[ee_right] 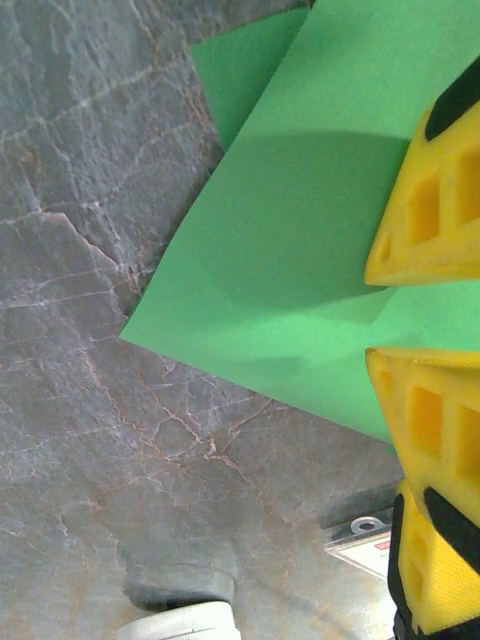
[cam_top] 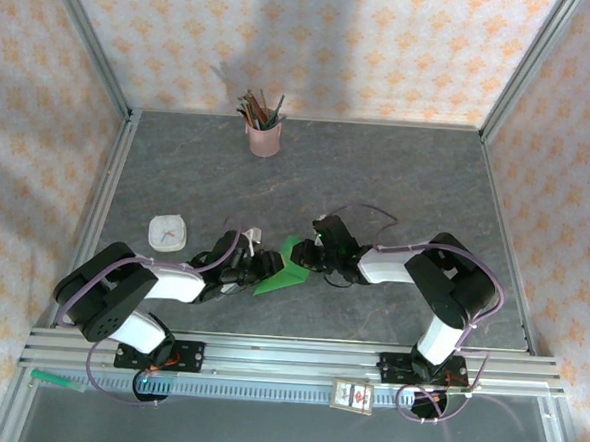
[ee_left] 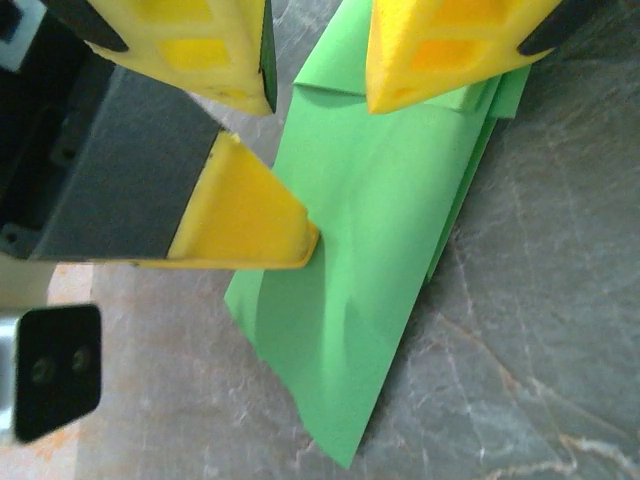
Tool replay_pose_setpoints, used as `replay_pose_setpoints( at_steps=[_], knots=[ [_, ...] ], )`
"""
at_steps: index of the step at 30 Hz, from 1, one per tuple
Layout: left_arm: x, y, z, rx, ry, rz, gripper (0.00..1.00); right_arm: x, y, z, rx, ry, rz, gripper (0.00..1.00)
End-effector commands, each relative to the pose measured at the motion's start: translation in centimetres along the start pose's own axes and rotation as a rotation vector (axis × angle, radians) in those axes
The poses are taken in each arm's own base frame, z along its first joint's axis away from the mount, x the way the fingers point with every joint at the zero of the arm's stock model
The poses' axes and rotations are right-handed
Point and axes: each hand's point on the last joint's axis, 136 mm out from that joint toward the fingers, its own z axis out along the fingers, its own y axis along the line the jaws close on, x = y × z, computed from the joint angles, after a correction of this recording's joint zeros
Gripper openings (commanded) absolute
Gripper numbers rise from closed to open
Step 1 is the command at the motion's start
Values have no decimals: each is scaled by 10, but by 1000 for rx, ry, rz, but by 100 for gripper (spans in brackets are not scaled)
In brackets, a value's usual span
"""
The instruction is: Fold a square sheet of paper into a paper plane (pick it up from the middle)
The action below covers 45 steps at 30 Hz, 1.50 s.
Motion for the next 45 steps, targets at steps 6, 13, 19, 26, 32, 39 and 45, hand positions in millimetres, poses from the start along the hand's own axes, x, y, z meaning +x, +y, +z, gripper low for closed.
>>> replay_pose_setpoints(
  at_steps=[6,13,19,26,32,39,45],
  knots=[
    [17,33,-11,-121,42,36,32,8,-23,5,95,15,-19,23],
    [33,59,-11,-162,79,-5,32,5,-18,7,90,28,-43,24],
    [34,66,-15,-184,72,-12,32,-10,14,-1,30,20,-112,30],
    [21,30,-17,-91,39,22,34,-13,27,-9,7,27,-137,32],
    [24,15,-26,-52,42,41,36,-3,7,-1,47,42,-104,28],
    [41,22,-34,-41,90,20,37,5,-10,7,93,63,-84,24],
    [44,42,-34,-130,100,43,37,7,-15,8,104,67,-82,23]
  ],
)
